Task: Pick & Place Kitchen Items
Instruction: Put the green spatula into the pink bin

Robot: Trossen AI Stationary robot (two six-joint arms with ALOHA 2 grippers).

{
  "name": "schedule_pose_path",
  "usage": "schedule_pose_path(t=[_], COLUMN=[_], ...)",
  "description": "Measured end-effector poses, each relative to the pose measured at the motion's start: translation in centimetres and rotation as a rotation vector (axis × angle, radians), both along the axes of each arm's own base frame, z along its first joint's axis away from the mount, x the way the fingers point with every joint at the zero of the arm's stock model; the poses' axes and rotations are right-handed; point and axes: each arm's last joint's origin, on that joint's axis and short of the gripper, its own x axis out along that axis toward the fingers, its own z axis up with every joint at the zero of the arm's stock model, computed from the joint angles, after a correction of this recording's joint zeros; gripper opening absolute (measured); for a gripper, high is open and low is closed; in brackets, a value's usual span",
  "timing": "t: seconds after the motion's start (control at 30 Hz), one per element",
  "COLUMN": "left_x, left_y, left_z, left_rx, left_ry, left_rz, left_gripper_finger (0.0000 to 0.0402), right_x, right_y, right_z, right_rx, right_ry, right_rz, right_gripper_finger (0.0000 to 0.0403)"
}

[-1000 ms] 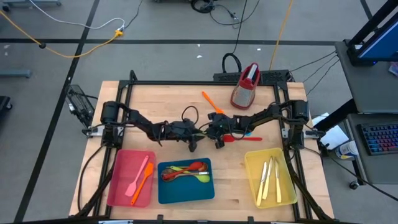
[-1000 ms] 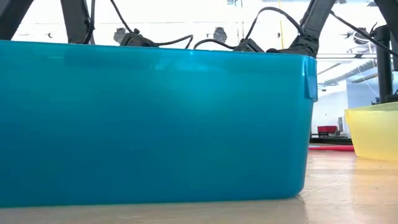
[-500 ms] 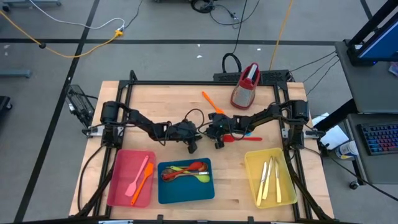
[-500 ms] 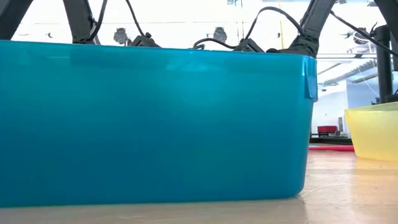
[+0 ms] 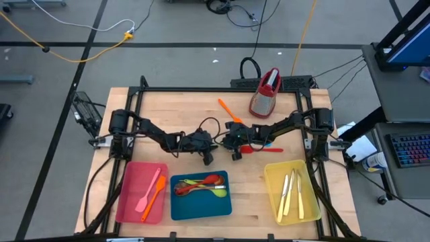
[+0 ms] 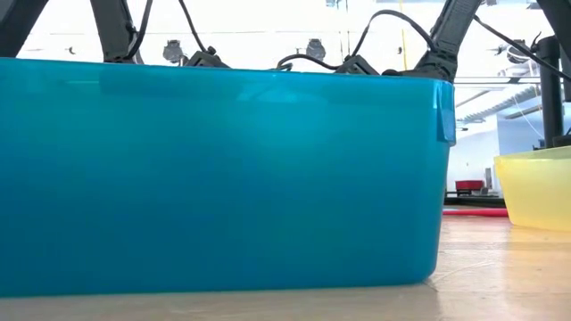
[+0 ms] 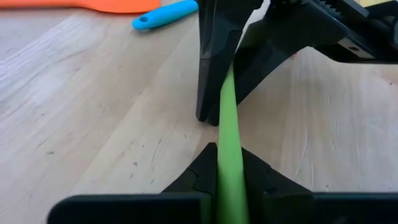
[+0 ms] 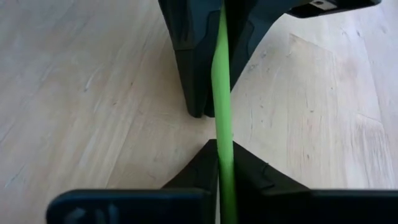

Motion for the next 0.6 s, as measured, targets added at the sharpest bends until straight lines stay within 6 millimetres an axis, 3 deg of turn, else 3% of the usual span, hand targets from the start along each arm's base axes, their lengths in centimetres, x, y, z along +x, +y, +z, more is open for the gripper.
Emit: schedule_pose_path(t=[0.3,0.6], left_x=[0.0,0.0], left_y=[0.0,0.2], left_z=[0.0,0.0], left_rx=[-0.041,-0.067], left_ry=[-0.015,-0.022], left_rz=[0.036,0.07], left_gripper_finger=[0.0018,0.0015], right_x=[0.1,-0.5], right_y=[0.0,0.9], right_z=[0.1,3.3], right_rx=[-0.033,-0.119], right_ry=[-0.004,-0.041], right_rz=[-0.039,-0.034], right_gripper_finger=[0.0081,0.0126])
